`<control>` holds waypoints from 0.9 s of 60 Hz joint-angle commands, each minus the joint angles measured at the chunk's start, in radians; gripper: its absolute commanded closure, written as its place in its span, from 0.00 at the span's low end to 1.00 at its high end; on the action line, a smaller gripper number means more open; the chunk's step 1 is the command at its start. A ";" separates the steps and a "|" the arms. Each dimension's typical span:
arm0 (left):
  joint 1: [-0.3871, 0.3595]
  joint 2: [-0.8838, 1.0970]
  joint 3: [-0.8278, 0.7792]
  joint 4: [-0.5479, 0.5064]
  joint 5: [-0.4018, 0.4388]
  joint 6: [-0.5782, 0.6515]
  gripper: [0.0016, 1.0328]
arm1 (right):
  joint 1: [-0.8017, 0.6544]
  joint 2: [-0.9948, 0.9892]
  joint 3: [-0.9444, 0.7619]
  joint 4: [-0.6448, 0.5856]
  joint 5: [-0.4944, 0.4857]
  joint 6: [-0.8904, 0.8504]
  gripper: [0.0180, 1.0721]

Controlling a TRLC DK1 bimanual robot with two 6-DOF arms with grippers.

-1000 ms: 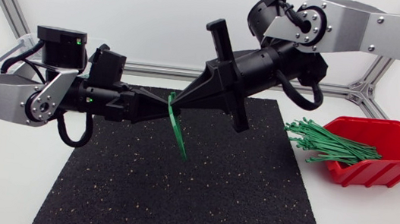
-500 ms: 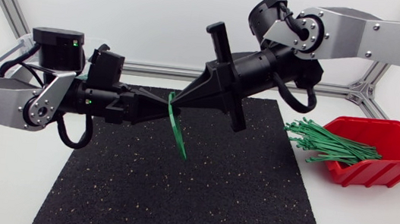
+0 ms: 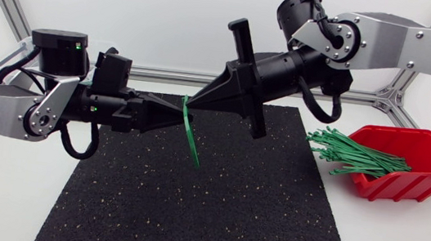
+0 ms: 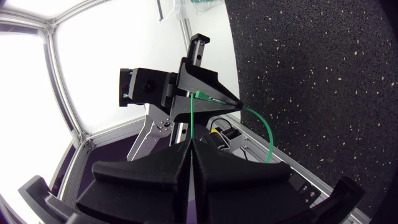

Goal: Take a green cable tie from the red box, thread the tail through the head to close it, then place it in the transparent bin on the left.

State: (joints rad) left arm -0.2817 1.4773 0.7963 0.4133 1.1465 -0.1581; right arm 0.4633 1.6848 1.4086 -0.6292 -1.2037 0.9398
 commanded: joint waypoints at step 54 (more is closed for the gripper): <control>-0.027 0.113 -0.048 0.223 -0.077 -0.093 0.97 | -0.026 -0.039 -0.060 0.043 0.000 0.045 0.95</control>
State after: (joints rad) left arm -0.2981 1.5623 0.7780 0.5972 1.0702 -0.2146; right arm 0.4511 1.6604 1.3746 -0.5983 -1.2037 0.9474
